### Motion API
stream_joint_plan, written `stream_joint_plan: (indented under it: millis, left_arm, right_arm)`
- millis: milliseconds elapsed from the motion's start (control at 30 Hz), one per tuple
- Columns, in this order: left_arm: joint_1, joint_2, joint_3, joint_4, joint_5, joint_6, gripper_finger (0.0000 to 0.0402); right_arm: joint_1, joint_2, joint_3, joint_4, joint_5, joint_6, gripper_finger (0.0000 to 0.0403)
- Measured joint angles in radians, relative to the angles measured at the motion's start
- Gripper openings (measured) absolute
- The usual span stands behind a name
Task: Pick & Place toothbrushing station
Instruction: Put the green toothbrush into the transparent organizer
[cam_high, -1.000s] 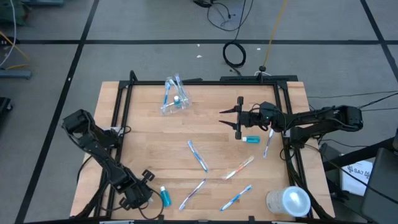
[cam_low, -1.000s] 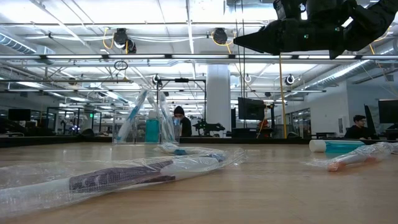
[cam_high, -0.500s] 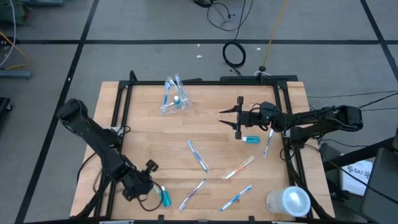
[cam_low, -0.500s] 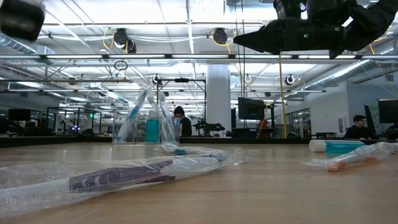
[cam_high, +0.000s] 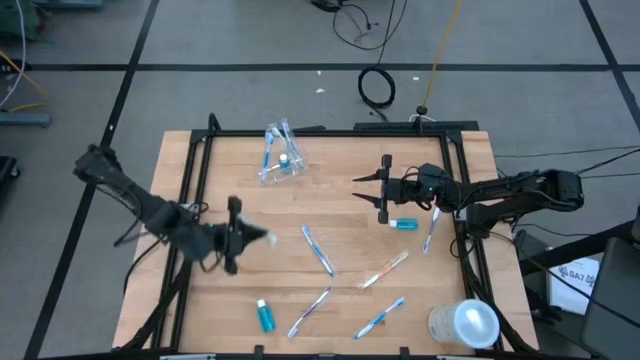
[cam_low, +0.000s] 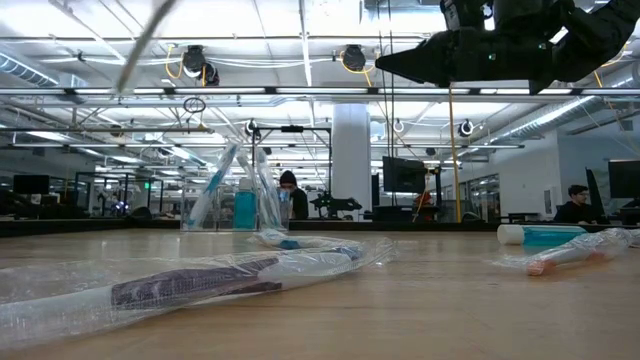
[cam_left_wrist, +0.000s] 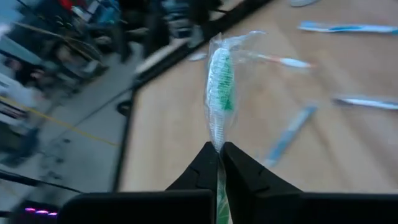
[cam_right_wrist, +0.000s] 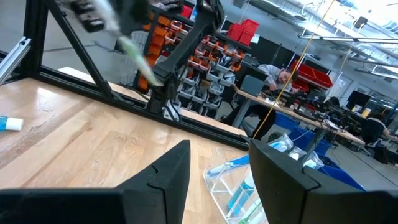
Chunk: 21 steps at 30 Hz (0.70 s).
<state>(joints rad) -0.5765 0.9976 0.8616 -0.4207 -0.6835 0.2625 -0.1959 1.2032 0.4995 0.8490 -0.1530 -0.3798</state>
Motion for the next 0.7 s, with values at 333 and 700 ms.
stream_joint_plan:
  millis: [333,700]
  left_arm:
    - [0.419,-0.038,-0.078,0.167,0.433,0.322,0.0012]
    - [0.875,-0.038,-0.289,0.576,0.871,0.380,0.0011]
  right_arm:
    - [0.000,0.000,0.000,0.000,0.000,0.000,0.0155]
    - [0.000,0.000,0.000,0.000,0.000,-0.028,0.0155]
